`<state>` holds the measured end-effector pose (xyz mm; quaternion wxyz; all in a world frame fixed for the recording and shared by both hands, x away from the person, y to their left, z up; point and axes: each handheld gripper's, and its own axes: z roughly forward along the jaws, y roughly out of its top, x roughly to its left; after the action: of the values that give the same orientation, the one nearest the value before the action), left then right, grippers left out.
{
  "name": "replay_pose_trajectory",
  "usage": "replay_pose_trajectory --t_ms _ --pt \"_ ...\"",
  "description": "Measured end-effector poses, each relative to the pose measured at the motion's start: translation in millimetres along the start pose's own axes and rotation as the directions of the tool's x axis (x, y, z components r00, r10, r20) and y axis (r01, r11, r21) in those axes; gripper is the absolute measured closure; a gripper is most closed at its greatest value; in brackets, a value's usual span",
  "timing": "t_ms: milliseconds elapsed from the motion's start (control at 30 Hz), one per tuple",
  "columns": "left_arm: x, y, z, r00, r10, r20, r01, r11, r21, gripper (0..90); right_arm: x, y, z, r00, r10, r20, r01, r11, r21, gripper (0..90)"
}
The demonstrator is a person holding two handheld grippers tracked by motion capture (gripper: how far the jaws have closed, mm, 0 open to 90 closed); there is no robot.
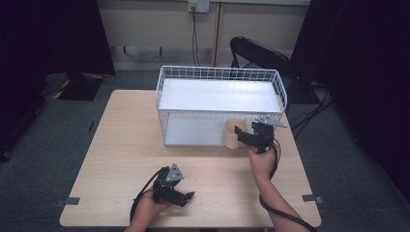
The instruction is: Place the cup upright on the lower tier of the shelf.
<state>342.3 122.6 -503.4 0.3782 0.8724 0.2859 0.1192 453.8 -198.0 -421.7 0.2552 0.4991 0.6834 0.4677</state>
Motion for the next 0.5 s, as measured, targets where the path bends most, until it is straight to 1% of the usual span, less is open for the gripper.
replay_pose_trajectory --t_ms 33,100,133,200,233,300,333,400,500 --pt "0.0 0.0 0.0 1.0000 0.000 0.000 0.000 1.0000 0.000 6.6 0.0 0.0 0.0 1.0000 0.000 0.000 0.000 1.000 0.000 22.3" --pt "0.0 0.0 0.0 1.0000 0.000 0.000 0.000 1.0000 0.000 6.6 1.2 -2.9 -4.9 0.9996 -0.015 -0.022 0.015 1.000 0.000 20.0" --pt "-0.1 0.0 0.0 1.0000 -0.002 0.001 0.002 1.0000 0.000 6.6 1.7 -3.9 -6.1 0.9995 -0.017 -0.025 0.018 1.000 0.009 18.7" --pt "-0.1 0.0 0.0 1.0000 -0.001 0.000 0.001 1.0000 0.000 6.6 1.8 -5.1 -7.4 0.9993 -0.025 -0.028 0.026 1.000 0.010 18.7" --pt "-0.1 0.0 0.0 1.0000 -0.001 -0.001 0.001 1.0000 0.001 6.6 2.2 -8.2 -9.9 0.9987 -0.026 -0.044 0.026 1.000 0.008 18.1" --pt "-0.1 0.0 0.0 1.0000 -0.001 0.000 0.001 1.0000 0.000 6.6 2.5 -9.9 -10.7 0.9984 -0.028 -0.050 0.029 1.000 0.011 18.0" --pt "-0.1 0.0 0.0 1.0000 -0.001 -0.001 0.001 1.0000 0.000 6.5 3.5 -13.5 -11.5 0.9978 -0.032 -0.058 0.034 0.999 0.023 17.0" --pt "-0.1 0.0 0.0 1.0000 0.000 0.000 0.000 1.0000 0.000 6.6 4.7 -16.6 -11.3 0.9973 -0.046 -0.057 0.047 0.998 0.032 16.6" --pt "-0.3 0.0 0.1 1.0000 -0.003 0.000 0.003 1.0000 0.000 6.5 5.9 -18.6 -10.3 0.9973 -0.052 -0.053 0.054 0.998 0.038 16.5"
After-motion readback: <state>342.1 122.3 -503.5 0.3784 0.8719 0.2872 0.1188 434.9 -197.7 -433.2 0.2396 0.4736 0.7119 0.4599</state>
